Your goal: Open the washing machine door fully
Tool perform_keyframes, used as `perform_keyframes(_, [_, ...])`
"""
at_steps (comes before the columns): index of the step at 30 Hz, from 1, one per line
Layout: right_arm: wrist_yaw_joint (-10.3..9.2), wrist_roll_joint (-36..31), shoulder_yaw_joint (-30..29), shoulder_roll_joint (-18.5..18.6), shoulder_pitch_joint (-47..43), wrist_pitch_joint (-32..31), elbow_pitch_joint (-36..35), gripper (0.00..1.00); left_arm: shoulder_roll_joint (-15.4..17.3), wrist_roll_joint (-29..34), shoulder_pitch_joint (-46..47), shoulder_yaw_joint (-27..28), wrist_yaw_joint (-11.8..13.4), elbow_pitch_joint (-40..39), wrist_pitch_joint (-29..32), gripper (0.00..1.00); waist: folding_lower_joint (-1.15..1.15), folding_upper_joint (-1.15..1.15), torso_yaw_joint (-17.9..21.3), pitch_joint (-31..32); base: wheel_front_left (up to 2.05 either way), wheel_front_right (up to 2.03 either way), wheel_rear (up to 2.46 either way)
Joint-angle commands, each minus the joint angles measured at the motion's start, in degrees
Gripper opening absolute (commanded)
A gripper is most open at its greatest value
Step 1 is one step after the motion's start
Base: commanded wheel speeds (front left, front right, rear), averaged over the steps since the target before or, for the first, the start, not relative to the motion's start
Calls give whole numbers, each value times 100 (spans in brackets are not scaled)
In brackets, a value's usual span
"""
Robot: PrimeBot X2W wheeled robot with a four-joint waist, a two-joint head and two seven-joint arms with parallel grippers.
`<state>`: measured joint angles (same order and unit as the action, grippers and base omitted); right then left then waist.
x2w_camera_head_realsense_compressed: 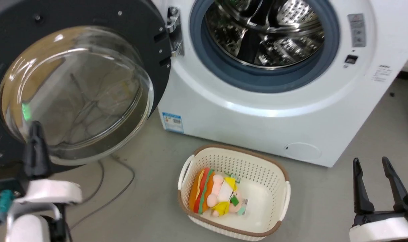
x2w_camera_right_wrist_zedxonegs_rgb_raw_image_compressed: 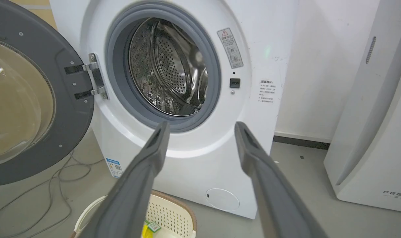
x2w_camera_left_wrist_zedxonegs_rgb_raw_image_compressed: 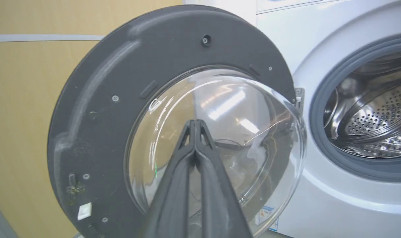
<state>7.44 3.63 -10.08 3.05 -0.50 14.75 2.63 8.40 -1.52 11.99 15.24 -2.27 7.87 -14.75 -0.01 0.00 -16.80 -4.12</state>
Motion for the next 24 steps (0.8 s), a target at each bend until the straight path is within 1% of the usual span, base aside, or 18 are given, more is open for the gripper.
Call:
perform_keyframes(1, [5,25,0,-17,-73,25,-20,100,-40,44,-92,-42,-36,-51,-25,0,1,0,110,111,0,0,0])
perform_keyframes(6, [5,66,14,-17,-208,25,-53,100,-228,-107,-424,-353,-251,-321,-25,0,1,0,328,310,0,0,0])
perform_keyframes(10, [5,81,54,-17,-289,25,-68,100,-274,-142,-667,-562,-353,-335,-25,0,1,0,536,391,0,0,0])
perform_keyframes(11, [5,86,57,-17,-303,25,-71,100,-286,-149,-717,-603,-367,-330,-25,27,1,0,589,410,0,0,0])
perform_keyframes(12, [5,91,60,-17,-318,25,-74,100,-294,-154,-765,-657,-385,-328,-25,97,1,0,642,426,0,0,0])
perform_keyframes(13, [5,95,68,-17,-330,25,-75,100,-304,-169,-816,-708,-402,-326,-25,100,1,0,698,440,0,0,0])
perform_keyframes(19, [5,110,152,-17,-420,25,-61,100,-384,-290,-1078,-899,-455,-182,-25,100,1,0,1001,531,0,0,0])
perform_keyframes(24, [5,124,212,-17,-487,25,-51,100,-439,-350,-1205,-879,-461,18,-25,100,1,0,1242,580,0,0,0])
